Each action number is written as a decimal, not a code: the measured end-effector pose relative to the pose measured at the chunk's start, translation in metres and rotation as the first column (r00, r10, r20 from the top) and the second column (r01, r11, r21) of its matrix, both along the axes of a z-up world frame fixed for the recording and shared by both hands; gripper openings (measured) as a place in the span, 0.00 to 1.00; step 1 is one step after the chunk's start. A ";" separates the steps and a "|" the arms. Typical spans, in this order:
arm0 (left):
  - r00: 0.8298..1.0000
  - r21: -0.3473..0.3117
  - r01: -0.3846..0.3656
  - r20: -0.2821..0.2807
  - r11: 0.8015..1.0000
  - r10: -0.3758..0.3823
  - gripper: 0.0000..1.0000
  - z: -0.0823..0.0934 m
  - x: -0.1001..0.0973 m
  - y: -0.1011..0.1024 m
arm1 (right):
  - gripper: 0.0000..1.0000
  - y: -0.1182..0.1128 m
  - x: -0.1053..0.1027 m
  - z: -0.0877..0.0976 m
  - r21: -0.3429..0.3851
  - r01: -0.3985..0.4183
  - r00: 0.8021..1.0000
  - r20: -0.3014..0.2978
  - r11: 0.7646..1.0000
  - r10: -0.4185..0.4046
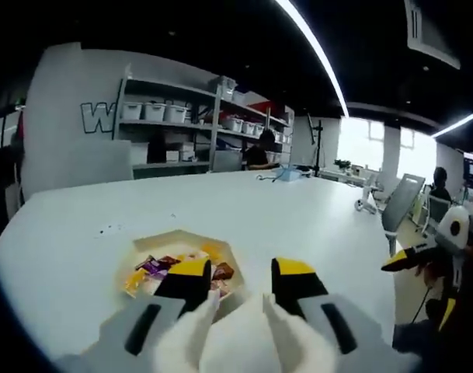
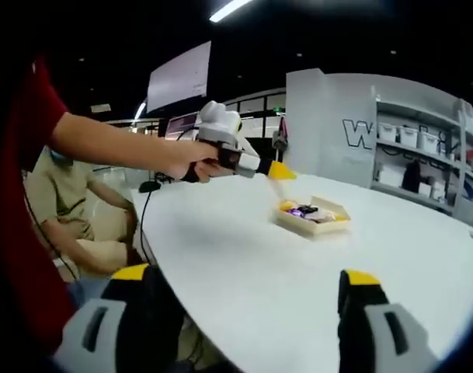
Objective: Place the target food into the container with the food tongs after gripping and lifting it, then release it inside without dropping or visibly crushing the food.
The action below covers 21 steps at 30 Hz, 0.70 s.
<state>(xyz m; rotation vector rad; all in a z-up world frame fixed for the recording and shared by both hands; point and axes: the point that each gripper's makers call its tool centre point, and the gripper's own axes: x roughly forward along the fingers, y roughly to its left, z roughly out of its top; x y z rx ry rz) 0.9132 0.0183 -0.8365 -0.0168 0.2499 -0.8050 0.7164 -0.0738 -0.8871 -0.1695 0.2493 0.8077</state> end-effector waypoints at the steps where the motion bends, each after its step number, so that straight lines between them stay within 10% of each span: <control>1: 1.000 -0.004 -0.004 -0.002 1.000 0.004 0.29 0.000 -0.001 0.001 | 0.99 0.000 0.000 0.002 0.003 0.000 1.000 0.007 1.000 0.000; 21: 0.995 -0.063 -0.093 -0.039 0.994 0.091 0.29 -0.008 -0.039 0.015 | 0.93 0.008 0.001 -0.008 -0.047 -0.072 0.997 0.005 0.996 0.072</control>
